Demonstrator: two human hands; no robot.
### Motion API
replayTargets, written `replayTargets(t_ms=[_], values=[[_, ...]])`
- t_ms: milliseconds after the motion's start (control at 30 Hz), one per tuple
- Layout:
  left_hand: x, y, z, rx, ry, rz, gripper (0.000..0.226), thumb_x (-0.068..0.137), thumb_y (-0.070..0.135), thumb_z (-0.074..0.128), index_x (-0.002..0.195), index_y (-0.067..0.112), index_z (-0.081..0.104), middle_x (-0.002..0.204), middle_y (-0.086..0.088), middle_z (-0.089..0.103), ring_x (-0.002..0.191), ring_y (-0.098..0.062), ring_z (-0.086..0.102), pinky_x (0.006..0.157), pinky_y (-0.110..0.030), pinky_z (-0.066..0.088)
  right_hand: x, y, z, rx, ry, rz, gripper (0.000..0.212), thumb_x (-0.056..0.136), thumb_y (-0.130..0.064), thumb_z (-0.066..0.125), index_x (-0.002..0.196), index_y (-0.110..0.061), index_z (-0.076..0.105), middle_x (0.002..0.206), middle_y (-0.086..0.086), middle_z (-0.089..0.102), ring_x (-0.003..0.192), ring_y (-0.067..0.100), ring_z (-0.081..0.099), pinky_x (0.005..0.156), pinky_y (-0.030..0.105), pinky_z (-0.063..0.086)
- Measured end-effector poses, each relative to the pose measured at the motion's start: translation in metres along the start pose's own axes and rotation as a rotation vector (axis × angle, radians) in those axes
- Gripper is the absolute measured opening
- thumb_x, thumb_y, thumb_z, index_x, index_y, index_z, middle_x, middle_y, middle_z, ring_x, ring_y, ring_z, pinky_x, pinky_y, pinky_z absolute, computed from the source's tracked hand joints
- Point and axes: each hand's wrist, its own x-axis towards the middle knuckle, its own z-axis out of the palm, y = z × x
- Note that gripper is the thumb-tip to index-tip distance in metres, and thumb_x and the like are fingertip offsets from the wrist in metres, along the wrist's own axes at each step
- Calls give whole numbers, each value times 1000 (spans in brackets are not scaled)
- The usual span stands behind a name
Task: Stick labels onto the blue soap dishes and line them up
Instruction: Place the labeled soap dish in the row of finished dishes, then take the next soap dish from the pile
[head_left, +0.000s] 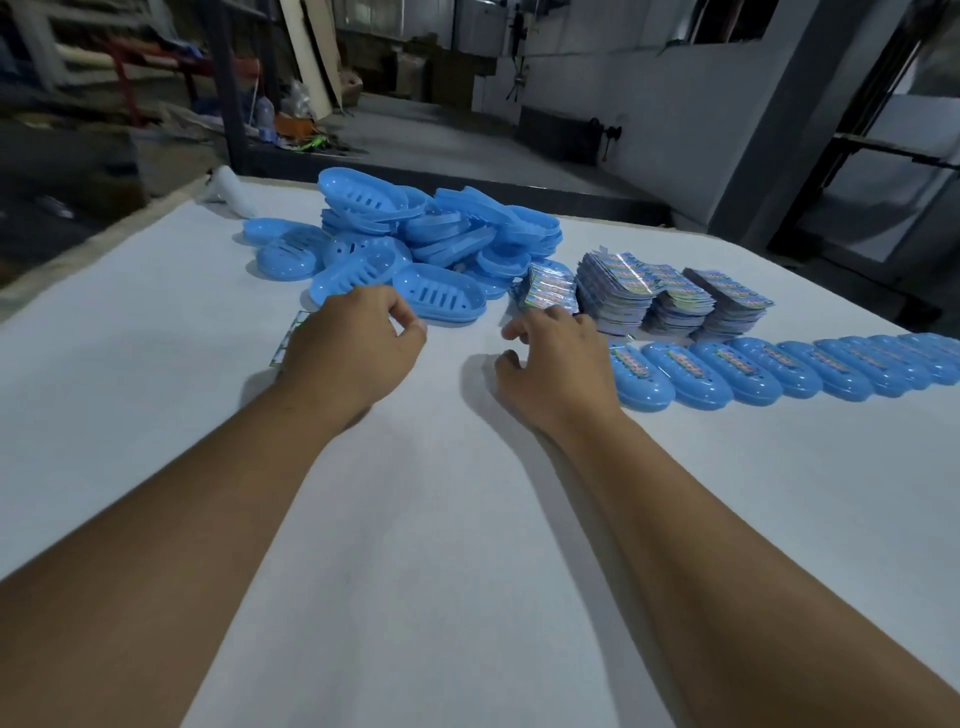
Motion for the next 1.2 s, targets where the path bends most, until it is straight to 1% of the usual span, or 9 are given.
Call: replayTargets(t_ms=[133, 300, 433, 533, 800, 900, 1000, 1133, 1200], values=[[2, -4, 1, 46, -24, 8, 17, 89, 48, 60, 86, 31, 64, 75, 9, 65, 75, -19, 61, 64, -31, 42, 14, -17, 16, 88, -39, -145, 40, 89, -30, 59, 127, -18, 64, 126, 4, 61, 119, 29, 51, 98, 38, 41], [4, -8, 3, 24, -42, 4, 15, 87, 47, 60, 82, 33, 62, 79, 8, 65, 77, -21, 62, 66, -31, 45, 37, -26, 31, 0, 15, -204, 47, 94, -36, 53, 134, -12, 60, 131, 9, 61, 117, 37, 49, 102, 43, 38], [6, -10, 4, 39, -26, -5, 13, 89, 44, 59, 82, 33, 62, 80, 9, 64, 82, -20, 60, 67, -30, 41, 49, -23, 39, -74, -40, -207, 33, 98, -37, 44, 108, -19, 69, 118, 2, 69, 112, 34, 57, 99, 43, 39], [8, -12, 4, 49, -5, -5, 13, 90, 42, 59, 87, 30, 65, 83, 7, 65, 84, -21, 60, 69, -30, 44, 52, -20, 40, -26, -37, -206, 20, 95, -28, 48, 81, -21, 60, 97, 2, 70, 99, 34, 59, 91, 42, 41], [11, -14, 6, 53, 10, -2, 11, 91, 39, 60, 89, 29, 66, 76, 14, 57, 83, -18, 60, 71, -29, 46, 55, -22, 37, -31, -55, -272, 27, 93, -21, 51, 67, -15, 45, 81, 6, 59, 85, 34, 53, 82, 40, 40], [12, -13, 6, 34, 18, -5, 10, 90, 37, 62, 87, 29, 66, 75, 14, 57, 80, -17, 60, 71, -29, 47, 52, -22, 35, 130, -29, -195, 25, 86, -20, 57, 65, -6, 55, 70, 10, 60, 76, 36, 54, 67, 42, 47], [12, -12, 6, 4, 31, 5, 8, 90, 35, 62, 88, 28, 66, 76, 15, 58, 82, -15, 58, 71, -29, 45, 52, -19, 31, 344, -38, -59, 22, 84, -22, 60, 74, -5, 69, 74, 9, 70, 76, 28, 64, 69, 40, 55], [12, -14, 8, -36, 28, 33, 17, 91, 32, 65, 107, 25, 67, 99, 11, 62, 89, -11, 52, 79, -26, 42, 55, -16, 31, 505, -66, 54, 27, 77, -24, 60, 62, -2, 55, 55, 8, 47, 51, 14, 36, 52, 30, 35], [13, -14, 8, -43, 3, 47, 27, 93, 31, 64, 119, 25, 64, 111, 7, 62, 95, -13, 54, 85, -29, 46, 56, -15, 33, 497, -69, 74, 26, 78, -25, 62, 63, -4, 59, 53, 2, 50, 49, 11, 40, 50, 28, 34]])
